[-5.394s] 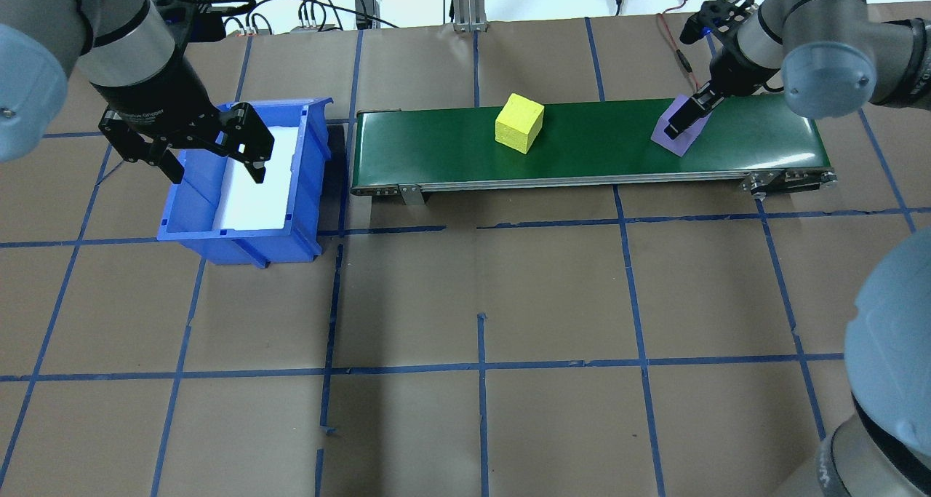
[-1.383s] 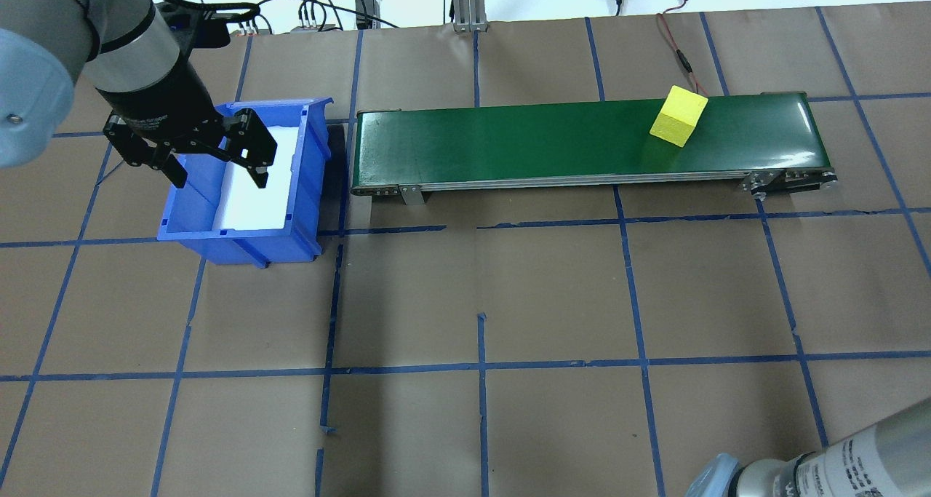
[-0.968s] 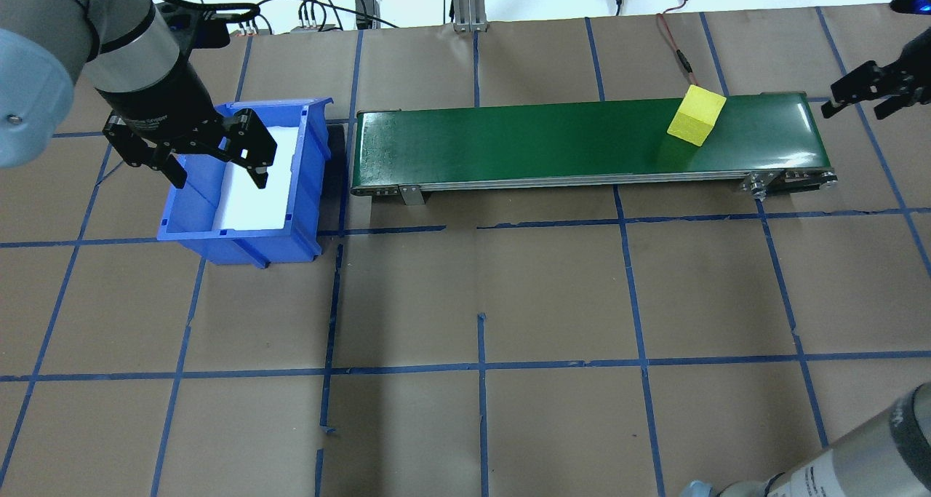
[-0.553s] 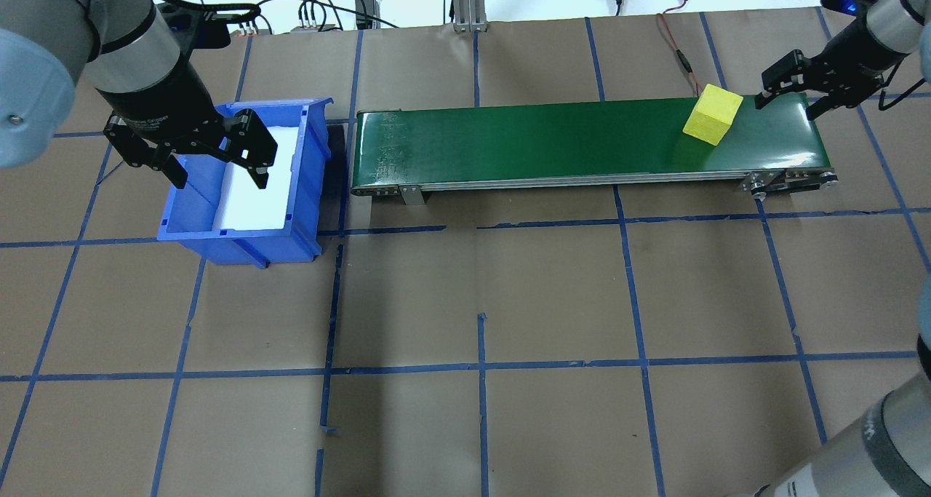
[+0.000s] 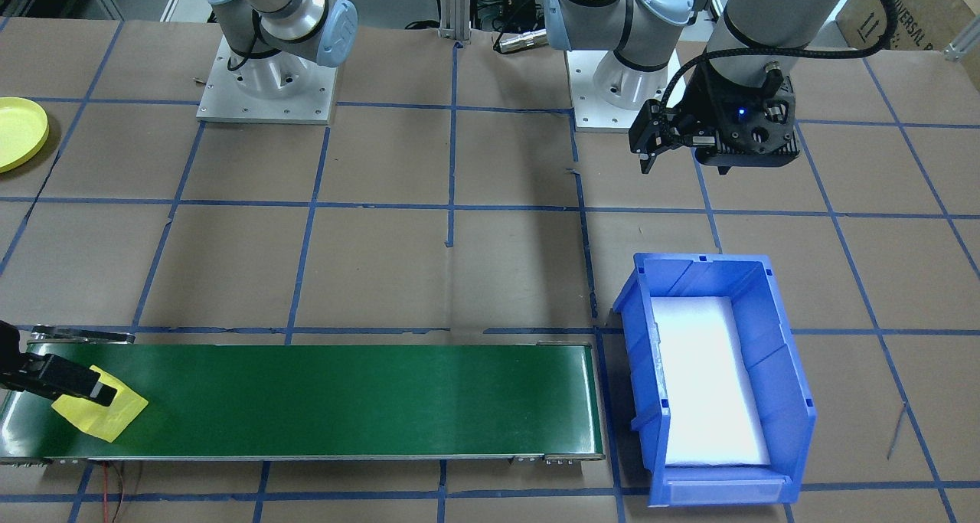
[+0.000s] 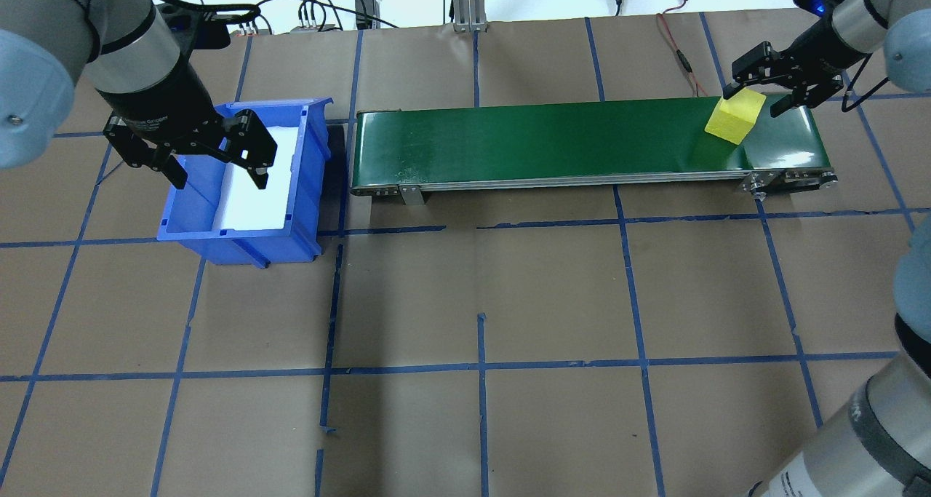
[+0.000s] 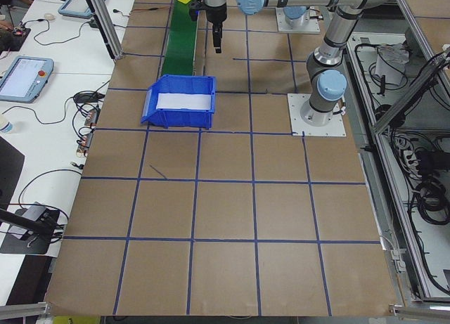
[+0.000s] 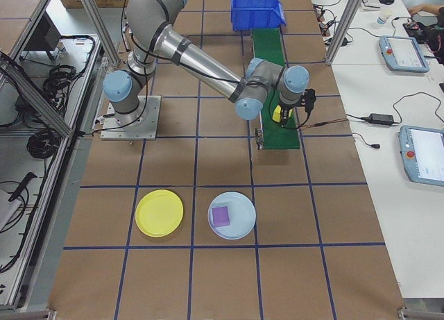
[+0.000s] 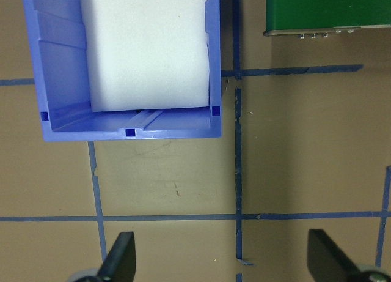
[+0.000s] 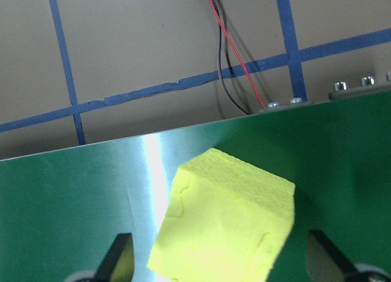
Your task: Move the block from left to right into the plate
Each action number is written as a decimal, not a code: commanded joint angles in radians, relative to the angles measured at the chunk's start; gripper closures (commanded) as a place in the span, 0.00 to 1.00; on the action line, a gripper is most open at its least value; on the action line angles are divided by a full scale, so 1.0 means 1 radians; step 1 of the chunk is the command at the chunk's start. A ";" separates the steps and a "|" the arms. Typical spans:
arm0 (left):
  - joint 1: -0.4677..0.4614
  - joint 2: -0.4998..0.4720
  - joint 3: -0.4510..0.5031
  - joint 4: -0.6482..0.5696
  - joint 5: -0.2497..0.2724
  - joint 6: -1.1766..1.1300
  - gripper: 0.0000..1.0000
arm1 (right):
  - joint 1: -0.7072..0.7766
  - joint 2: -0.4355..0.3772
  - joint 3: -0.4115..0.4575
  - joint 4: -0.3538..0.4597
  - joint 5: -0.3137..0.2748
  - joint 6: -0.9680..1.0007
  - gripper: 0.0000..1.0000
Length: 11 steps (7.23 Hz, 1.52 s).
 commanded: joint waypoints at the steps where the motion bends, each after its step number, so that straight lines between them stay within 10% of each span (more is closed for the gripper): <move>1: -0.001 0.000 0.000 0.000 0.000 0.000 0.00 | 0.026 0.027 -0.010 -0.014 0.004 0.046 0.00; 3: 0.000 -0.001 0.000 0.000 0.000 0.000 0.00 | 0.026 0.059 -0.004 -0.051 -0.002 0.038 0.01; 6: 0.000 0.000 0.000 0.000 0.000 0.000 0.00 | 0.026 0.054 -0.001 -0.054 -0.018 0.008 0.49; 11: 0.000 0.000 0.000 0.000 0.000 0.000 0.00 | 0.000 -0.053 0.045 0.001 -0.377 -0.164 0.54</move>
